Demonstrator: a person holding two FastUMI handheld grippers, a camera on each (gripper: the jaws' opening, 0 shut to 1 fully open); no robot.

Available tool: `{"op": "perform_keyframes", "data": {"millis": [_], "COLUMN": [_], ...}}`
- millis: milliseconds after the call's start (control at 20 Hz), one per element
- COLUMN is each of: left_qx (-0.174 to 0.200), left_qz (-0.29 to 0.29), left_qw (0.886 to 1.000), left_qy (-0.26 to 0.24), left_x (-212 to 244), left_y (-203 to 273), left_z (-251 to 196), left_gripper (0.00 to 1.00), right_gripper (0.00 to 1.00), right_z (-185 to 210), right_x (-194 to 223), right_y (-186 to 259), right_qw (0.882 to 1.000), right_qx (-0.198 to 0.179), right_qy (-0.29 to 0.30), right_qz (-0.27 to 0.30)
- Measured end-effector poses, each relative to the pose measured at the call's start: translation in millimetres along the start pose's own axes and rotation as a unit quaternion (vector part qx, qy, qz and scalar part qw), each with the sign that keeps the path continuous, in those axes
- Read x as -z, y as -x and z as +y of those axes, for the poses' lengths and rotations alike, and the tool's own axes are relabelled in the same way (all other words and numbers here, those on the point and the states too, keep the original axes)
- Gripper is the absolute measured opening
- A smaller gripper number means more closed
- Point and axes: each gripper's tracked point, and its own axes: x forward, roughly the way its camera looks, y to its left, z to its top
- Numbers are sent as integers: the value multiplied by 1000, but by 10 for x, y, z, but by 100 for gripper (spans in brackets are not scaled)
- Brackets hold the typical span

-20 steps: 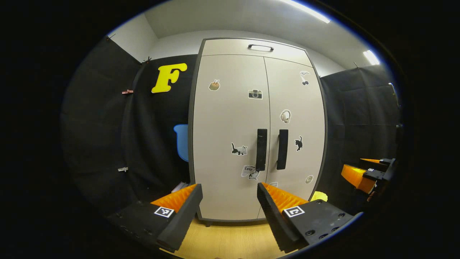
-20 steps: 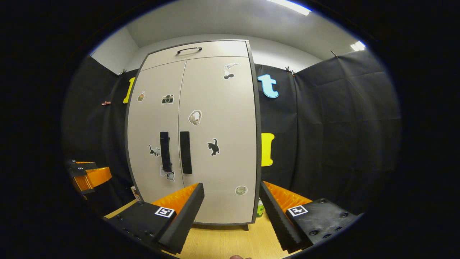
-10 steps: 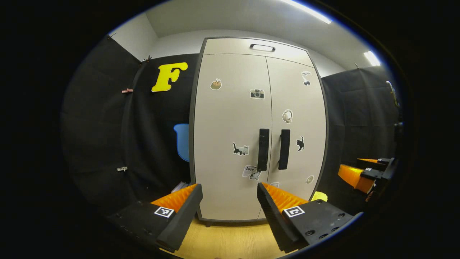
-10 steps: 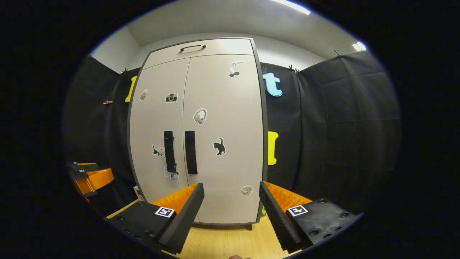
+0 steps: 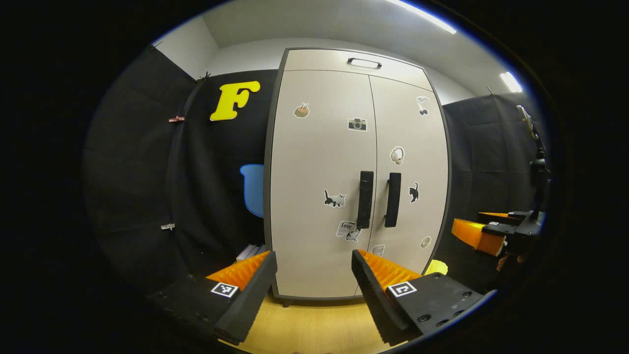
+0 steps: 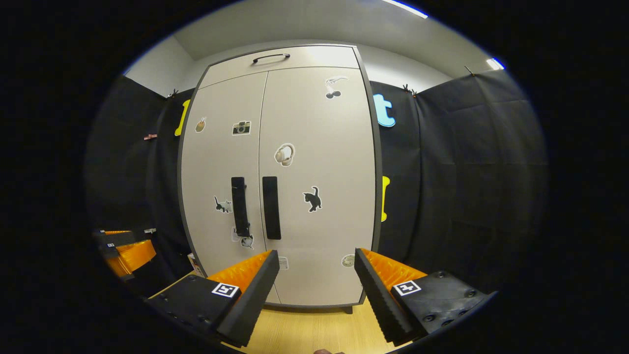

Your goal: Open the right door of the double-door shoe cabinet with the right hand, and open the left door with the left hand.

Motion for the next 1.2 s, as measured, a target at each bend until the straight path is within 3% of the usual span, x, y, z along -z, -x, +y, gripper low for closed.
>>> {"op": "perform_keyframes", "data": {"millis": [400, 850, 1200], "left_qx": [-12, -5, -6], "left_qz": [13, 37, 55], "left_qw": [1000, 999, 998], "left_qy": [13, 2, 18], "left_x": [223, 438, 591], "left_y": [147, 405, 450], "left_z": [309, 647, 874], "left_gripper": [95, 95, 95], "right_gripper": [98, 98, 97], "right_z": [425, 701, 732], "right_x": [-29, -492, -174], "right_y": [-517, -1151, -1648], "right_qw": [999, 1000, 1000], "right_qx": [-23, -7, 11], "right_qy": [-12, -17, 2], "right_qz": [21, -25, 28]}}
